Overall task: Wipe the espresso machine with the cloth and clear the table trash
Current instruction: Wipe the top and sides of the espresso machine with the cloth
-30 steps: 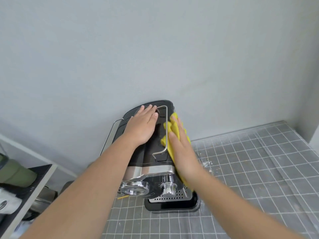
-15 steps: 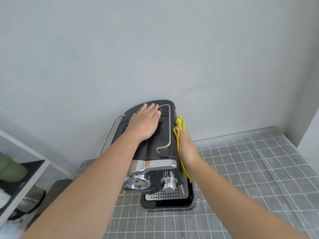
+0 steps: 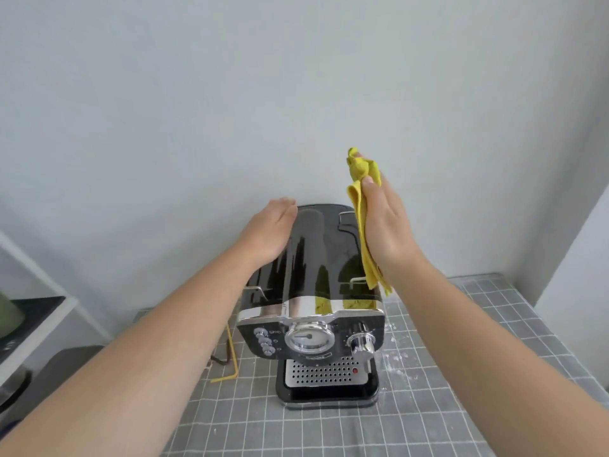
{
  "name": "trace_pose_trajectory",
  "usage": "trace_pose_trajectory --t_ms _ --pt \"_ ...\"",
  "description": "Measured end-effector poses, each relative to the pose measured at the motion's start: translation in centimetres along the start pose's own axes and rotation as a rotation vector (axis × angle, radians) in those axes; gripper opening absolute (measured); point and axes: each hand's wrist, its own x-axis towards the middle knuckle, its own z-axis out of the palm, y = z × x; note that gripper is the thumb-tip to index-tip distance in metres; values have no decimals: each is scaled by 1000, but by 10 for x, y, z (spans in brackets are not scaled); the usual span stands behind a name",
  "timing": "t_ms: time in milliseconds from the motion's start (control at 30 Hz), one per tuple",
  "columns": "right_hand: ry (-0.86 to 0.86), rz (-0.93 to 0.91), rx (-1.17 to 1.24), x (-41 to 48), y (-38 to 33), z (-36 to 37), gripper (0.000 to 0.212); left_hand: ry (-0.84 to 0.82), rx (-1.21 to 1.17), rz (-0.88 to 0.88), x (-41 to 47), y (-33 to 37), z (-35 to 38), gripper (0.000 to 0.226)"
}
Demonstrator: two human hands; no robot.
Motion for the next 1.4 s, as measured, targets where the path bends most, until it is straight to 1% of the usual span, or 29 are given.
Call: trace_pose_trajectory --t_ms 33,67,167,200,233,267,300,400,500,567,667,700,767,867,933,967,1000,1033,1067,1100,1133,1167,1200,1267,1333,1367,1400 --pt "-82 -33 -74 1 -5 16 44 -13 43 -8 -2 -10 -10 44" --pt "-170 -30 -223 0 -5 30 45 -32 83 -9 -3 -21 -16 43" --pt "-500 91 -922 -13 19 68 48 -155 209 -14 -12 -53 -26 50" --pt "-554 86 -1088 -19 29 74 50 -191 216 -20 -17 -63 -25 53" --pt "-561 72 -1176 -26 35 77 50 -212 187 -18 -20 -70 -22 54" --pt "-534 68 -1208 -26 39 80 50 -212 120 -1 -23 -77 -20 54" --pt "-502 79 -1220 -21 41 81 50 -207 48 8 -27 -81 -18 54" --pt "-403 197 -1234 15 49 81 52 -186 -110 27 -32 -86 -13 54" --pt "-375 272 -1297 46 55 96 53 -149 -157 53 -34 -90 -9 53" --pt "-391 269 -1352 48 56 101 52 -136 -138 68 -32 -91 -10 53" --pt "-447 152 -1411 16 52 101 50 -135 -101 65 -34 -94 -10 53" --pt "-451 106 -1383 2 49 99 49 -135 -103 65 -34 -94 -9 52" --pt "-424 53 -1242 -18 43 91 45 -148 -131 63 -32 -94 -9 53" --pt "-272 136 -965 -23 21 90 36 -171 -218 60 -32 -95 -16 54" --pt "-176 171 -742 -15 7 103 31 -128 -305 50 -32 -101 -26 54" --pt "-171 142 -700 -11 4 112 33 -92 -333 46 -32 -106 -31 54" --pt "-214 81 -747 -8 3 123 37 -53 -359 42 -32 -110 -36 53" --pt "-315 5 -894 -6 4 136 39 -10 -390 34 -32 -115 -41 52" --pt "-451 -54 -1067 -6 9 147 41 31 -426 17 -32 -119 -45 50" --pt "-591 -69 -1202 -8 14 157 43 69 -461 -11 -35 -123 -50 49" --pt "-694 -9 -1263 -10 18 163 46 108 -486 -42 -39 -126 -53 48" --pt "-729 68 -1233 -10 19 162 50 143 -503 -60 -43 -127 -54 47" --pt "-687 123 -1116 -9 18 157 51 161 -515 -59 -49 -126 -54 47" --pt "-455 101 -870 -6 9 143 43 111 -535 -17 -62 -113 -50 47" --pt "-164 65 -813 -4 4 126 41 -30 -495 31 -67 -90 -36 50" --pt "-72 63 -826 -5 4 120 42 -98 -426 47 -67 -79 -26 55" --pt "-33 72 -843 -8 6 117 43 -140 -337 54 -66 -70 -17 59"
